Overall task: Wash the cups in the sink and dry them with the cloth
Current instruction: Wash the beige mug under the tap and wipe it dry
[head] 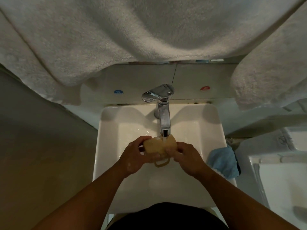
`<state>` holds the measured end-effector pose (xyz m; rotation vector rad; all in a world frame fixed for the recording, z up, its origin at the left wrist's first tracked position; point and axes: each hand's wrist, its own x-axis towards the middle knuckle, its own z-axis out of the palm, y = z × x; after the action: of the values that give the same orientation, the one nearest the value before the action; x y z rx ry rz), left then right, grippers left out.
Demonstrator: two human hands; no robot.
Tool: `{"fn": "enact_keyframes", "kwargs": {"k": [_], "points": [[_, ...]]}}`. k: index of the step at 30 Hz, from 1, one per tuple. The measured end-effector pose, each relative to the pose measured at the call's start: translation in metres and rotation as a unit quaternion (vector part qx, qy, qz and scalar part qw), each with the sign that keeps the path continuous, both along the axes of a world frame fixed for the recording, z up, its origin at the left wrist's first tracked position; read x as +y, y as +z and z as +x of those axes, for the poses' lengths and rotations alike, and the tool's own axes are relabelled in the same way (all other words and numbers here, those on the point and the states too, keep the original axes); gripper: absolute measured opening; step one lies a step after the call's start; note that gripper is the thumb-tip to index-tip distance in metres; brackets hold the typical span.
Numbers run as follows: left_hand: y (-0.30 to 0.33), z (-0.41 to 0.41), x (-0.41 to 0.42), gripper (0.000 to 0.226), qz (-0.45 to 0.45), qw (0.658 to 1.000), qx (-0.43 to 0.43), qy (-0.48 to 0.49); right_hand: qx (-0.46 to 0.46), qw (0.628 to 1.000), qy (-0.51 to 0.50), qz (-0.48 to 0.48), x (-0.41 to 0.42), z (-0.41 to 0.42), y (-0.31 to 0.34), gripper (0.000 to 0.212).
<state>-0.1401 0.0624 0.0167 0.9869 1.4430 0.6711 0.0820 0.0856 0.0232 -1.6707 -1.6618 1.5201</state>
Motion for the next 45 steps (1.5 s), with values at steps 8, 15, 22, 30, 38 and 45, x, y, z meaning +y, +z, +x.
{"fn": "enact_keyframes", "kwargs": {"k": [8, 15, 22, 30, 38, 45], "points": [[0.005, 0.011, -0.001, 0.078, 0.016, 0.998, -0.048, 0.030, 0.074, 0.991, -0.113, -0.002, 0.004, -0.012, 0.003, 0.039], [0.005, 0.010, 0.003, 0.072, 0.023, 0.995, -0.094, 0.004, 0.180, 0.969, -0.114, -0.127, 0.013, -0.001, 0.010, 0.075], [0.015, 0.021, 0.010, 0.019, -0.026, 0.988, -0.111, 0.101, 0.207, 0.963, -0.121, -0.126, 0.005, -0.003, 0.012, 0.064], [0.010, 0.021, 0.009, 0.029, -0.008, 0.992, -0.094, 0.090, 0.204, 0.968, -0.107, -0.104, 0.001, -0.001, 0.010, 0.063], [0.009, 0.020, 0.012, 0.036, 0.021, 0.997, -0.026, 0.076, 0.167, 0.984, -0.043, -0.041, 0.005, -0.003, 0.011, 0.072], [0.009, 0.019, 0.014, 0.056, 0.025, 0.998, -0.012, 0.054, 0.157, 0.987, -0.026, -0.008, 0.005, -0.006, 0.015, 0.073]]}}
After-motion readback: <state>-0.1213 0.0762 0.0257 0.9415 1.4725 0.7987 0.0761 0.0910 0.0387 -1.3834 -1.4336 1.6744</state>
